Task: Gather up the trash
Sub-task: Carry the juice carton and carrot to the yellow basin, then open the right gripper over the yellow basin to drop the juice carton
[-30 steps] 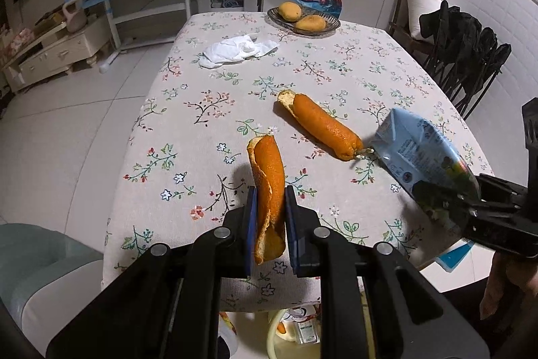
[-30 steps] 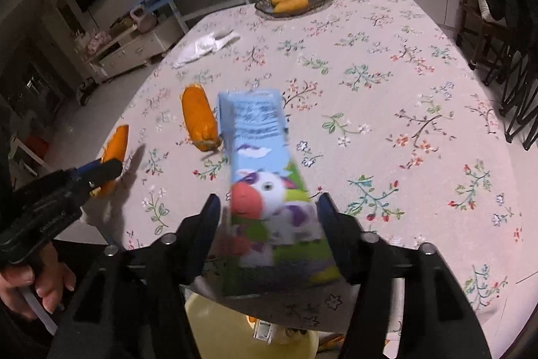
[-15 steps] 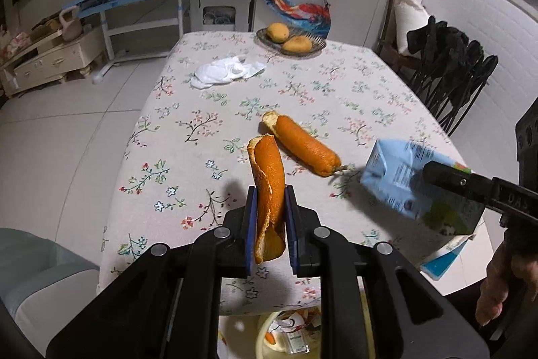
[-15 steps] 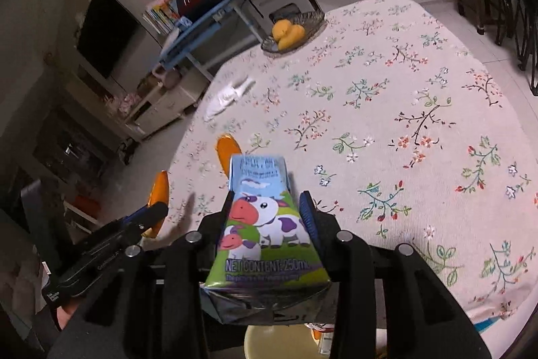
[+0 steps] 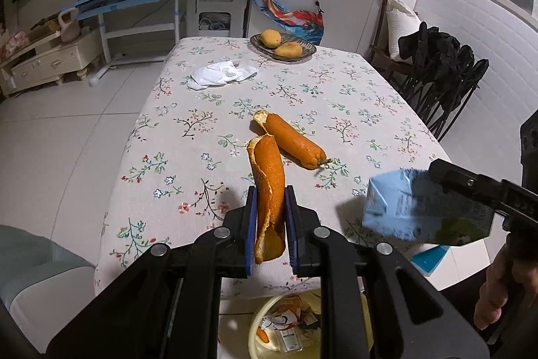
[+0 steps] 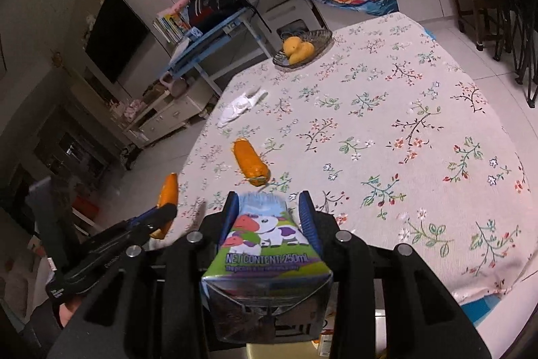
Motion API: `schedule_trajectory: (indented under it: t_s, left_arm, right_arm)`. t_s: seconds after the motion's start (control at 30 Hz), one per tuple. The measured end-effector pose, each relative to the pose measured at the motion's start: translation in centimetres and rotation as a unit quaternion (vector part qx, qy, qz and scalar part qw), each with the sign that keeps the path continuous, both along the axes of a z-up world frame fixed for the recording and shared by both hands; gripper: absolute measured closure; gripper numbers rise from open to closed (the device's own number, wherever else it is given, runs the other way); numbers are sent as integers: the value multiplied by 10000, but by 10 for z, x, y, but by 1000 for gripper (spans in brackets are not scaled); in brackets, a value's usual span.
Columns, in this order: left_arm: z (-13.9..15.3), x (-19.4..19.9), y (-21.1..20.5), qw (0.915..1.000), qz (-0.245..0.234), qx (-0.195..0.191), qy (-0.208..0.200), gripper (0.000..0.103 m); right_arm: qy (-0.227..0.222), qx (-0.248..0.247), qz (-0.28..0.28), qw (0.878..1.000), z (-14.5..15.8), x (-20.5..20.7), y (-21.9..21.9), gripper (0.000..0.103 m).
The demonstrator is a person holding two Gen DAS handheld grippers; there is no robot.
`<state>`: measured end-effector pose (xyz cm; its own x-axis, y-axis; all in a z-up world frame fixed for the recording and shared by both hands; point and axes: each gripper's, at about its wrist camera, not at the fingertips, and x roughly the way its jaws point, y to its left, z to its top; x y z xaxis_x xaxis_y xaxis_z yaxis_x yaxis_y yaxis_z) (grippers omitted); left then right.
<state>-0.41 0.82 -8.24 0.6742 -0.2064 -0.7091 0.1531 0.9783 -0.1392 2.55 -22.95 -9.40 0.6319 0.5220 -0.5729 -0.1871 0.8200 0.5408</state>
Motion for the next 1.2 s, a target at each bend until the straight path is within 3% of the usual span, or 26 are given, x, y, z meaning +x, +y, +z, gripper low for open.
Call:
schedule_trajectory:
  t_s: [0.4, 0.93, 1.2]
  left_arm:
    - [4, -24, -2, 9999, -99, -15, -81, 88]
    - [7, -73, -2, 9995, -249, -7, -194, 88]
    - [5, -87, -4, 9993, -326, -58, -176, 88]
  right_arm:
    - [-122, -251, 536, 9982, 4, -46, 34, 66]
    - [442, -1180, 1213, 9846, -41, -73, 83, 66]
    - [666, -1413, 1276, 9794, -56, -72, 90, 65]
